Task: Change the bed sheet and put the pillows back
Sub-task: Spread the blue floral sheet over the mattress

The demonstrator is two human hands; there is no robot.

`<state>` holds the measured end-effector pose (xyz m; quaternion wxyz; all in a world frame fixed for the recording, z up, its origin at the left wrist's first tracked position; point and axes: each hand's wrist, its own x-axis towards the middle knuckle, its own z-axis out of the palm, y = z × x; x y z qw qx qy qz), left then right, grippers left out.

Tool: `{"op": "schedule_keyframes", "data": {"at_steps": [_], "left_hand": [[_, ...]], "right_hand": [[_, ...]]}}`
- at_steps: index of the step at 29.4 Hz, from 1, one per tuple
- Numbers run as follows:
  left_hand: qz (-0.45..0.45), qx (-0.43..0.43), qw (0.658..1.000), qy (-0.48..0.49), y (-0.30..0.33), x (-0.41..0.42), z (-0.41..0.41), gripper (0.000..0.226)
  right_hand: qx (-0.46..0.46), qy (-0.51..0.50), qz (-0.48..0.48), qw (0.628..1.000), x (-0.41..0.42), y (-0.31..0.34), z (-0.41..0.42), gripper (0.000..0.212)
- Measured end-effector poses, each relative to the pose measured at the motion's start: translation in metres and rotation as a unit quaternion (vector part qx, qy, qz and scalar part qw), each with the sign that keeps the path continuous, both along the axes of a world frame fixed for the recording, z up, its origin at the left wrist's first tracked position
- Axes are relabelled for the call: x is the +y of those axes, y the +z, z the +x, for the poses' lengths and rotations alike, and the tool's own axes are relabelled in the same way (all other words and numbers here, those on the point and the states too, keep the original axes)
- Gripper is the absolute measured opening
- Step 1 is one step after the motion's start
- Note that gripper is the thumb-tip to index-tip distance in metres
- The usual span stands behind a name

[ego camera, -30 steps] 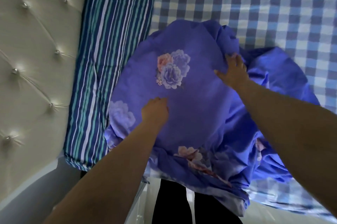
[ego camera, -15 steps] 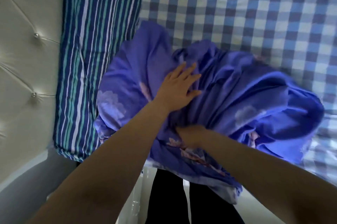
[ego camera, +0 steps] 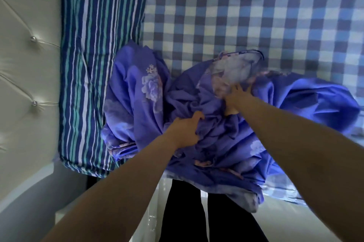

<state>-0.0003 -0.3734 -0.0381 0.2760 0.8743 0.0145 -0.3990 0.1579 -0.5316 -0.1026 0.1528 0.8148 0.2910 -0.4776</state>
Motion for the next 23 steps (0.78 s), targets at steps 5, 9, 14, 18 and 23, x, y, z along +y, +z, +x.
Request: {"op": "schedule_keyframes", "data": {"at_steps": [5,9,14,18,23], "left_hand": [[-0.016,0.098,0.982,0.159,-0.005,0.009,0.002,0.124],[0.094,0.162,0.982,-0.002,-0.009,0.010,-0.001,0.130],[0.168,-0.027,0.978,-0.121,-0.009,-0.021,0.020,0.110],[0.175,-0.043,0.960,-0.217,0.000,-0.044,0.057,0.041],[0.202,-0.118,0.969,-0.079,0.024,-0.023,0.059,0.023]], "right_hand": [[0.104,-0.239,0.081,0.962,-0.072,-0.008,-0.090,0.047],[0.162,-0.364,0.175,0.900,-0.102,0.022,-0.125,0.094],[0.029,-0.135,0.237,0.962,-0.102,0.057,-0.130,0.045],[-0.077,-0.054,0.306,0.947,-0.115,0.082,-0.131,0.044],[-0.076,-0.141,0.118,0.980,-0.154,0.083,-0.096,0.056]]}}
